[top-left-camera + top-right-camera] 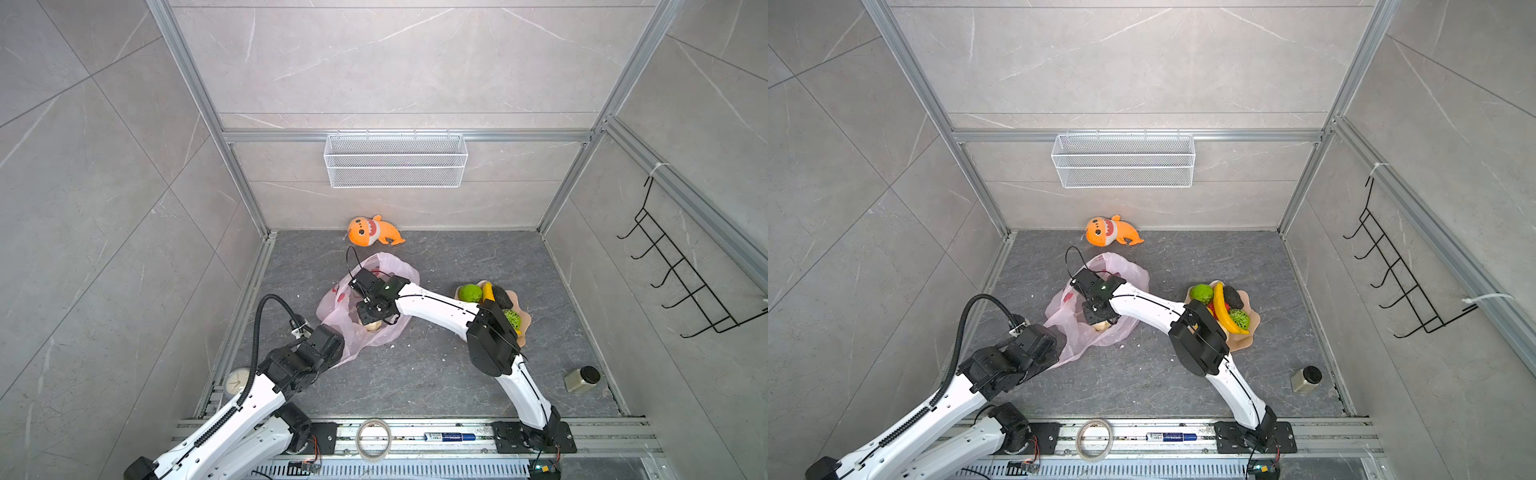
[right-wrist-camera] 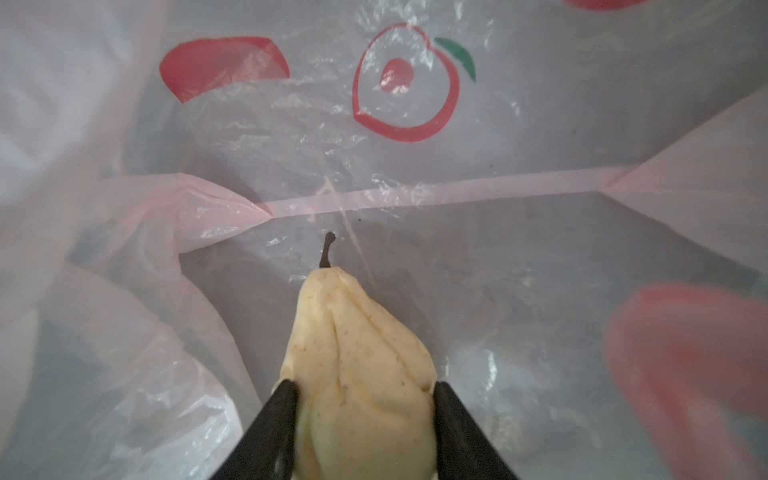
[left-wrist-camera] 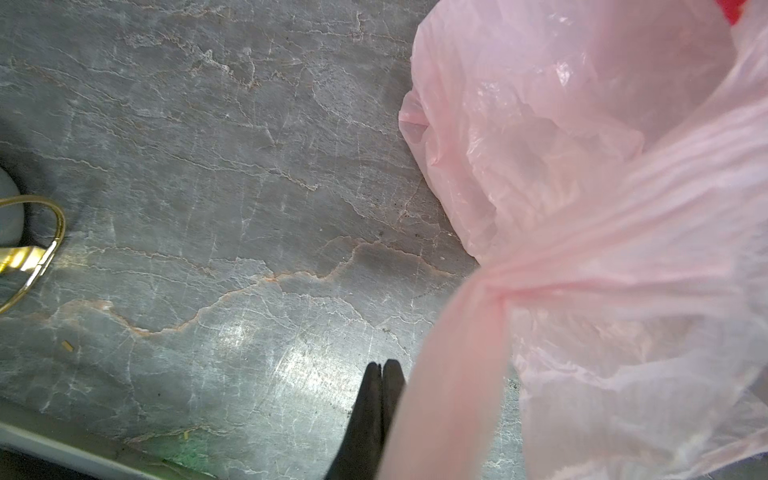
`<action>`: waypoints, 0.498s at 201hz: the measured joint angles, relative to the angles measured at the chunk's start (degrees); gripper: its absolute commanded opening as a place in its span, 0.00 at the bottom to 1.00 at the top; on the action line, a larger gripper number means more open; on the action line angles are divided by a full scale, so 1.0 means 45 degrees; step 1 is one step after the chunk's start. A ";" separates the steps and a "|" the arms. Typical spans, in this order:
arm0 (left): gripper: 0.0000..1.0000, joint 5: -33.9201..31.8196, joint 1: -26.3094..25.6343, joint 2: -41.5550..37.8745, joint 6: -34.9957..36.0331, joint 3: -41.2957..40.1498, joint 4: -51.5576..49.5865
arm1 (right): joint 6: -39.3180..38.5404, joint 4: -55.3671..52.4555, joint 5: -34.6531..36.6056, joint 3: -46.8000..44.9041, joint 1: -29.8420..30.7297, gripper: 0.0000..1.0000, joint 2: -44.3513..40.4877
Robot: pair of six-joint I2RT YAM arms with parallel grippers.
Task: Take fruits out of the plastic bag
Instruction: Pick up the fruit from the plastic bag.
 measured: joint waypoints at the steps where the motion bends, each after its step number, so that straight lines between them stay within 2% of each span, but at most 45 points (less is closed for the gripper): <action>1: 0.00 0.0000 0.0000 0.0005 0.0005 0.0000 0.0000 | -0.0005 0.0000 0.0000 0.0000 -0.0010 0.41 -0.0029; 100: 0.00 0.0019 0.0000 0.1248 0.0262 0.0306 0.1146 | -0.0384 0.0549 -0.0588 0.0000 -0.0175 0.40 -0.0850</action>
